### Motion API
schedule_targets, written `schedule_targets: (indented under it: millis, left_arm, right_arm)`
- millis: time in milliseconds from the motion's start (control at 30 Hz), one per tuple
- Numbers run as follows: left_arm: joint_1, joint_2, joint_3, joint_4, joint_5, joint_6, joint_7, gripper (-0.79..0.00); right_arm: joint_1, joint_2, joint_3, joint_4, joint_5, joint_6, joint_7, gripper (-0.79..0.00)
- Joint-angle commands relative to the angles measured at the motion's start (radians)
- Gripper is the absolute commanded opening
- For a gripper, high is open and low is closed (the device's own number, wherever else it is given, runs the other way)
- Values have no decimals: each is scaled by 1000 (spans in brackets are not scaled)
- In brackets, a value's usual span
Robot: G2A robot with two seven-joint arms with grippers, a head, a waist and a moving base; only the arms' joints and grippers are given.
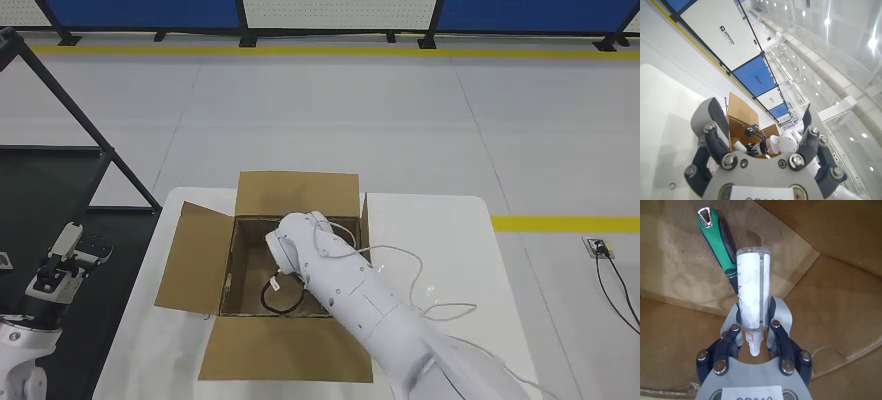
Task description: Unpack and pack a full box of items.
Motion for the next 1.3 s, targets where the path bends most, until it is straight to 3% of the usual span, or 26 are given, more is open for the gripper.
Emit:
schedule_targets:
  millis: [0, 133, 167, 200, 233, 267, 500, 700, 833, 1067, 1133, 1267]
  left_arm:
    - [0, 0, 0, 0, 0, 0, 0, 0]
    - [0, 0, 0, 0, 0, 0, 0, 0]
    - [0, 0, 0, 0, 0, 0, 0, 0]
    - [0, 0, 0, 0, 0, 0, 0, 0]
    - [0, 0, 0, 0, 0, 0, 0, 0]
    - [0, 0, 0, 0, 0, 0, 0, 0]
    - [0, 0, 0, 0, 0, 0, 0, 0]
    - [0, 0, 0, 0, 0, 0, 0, 0]
    - [0, 0, 0, 0, 0, 0, 0, 0]
    - [0, 0, 0, 0, 0, 0, 0, 0]
    - [0, 0, 0, 0, 0, 0, 0, 0]
    - [0, 0, 0, 0, 0, 0, 0, 0]
  right_arm:
    - [4, -10, -3, 33, -1, -2, -45, -785]
    - [8, -25, 6, 91, 21, -37, -116, -785]
    - [11, -28, 11, 103, 31, -49, -127, -705]
    - [14, -30, 15, 117, 39, -57, -136, -554]
    - [18, -31, 19, 129, 44, -60, -141, -453]
    - [21, -33, 22, 139, 51, -65, -147, -406]
    - [35, -40, 39, 174, 76, -112, -176, -345]
    - [46, -43, 46, 165, 80, -143, -202, -219]
    - [51, -42, 50, 146, 79, -168, -228, -228]
    - [23, -35, 49, 59, 51, -176, -285, -203]
    - [8, -29, 50, 15, 35, -152, -302, -139]
    - [-37, -8, 55, -107, -12, -80, -317, -108]
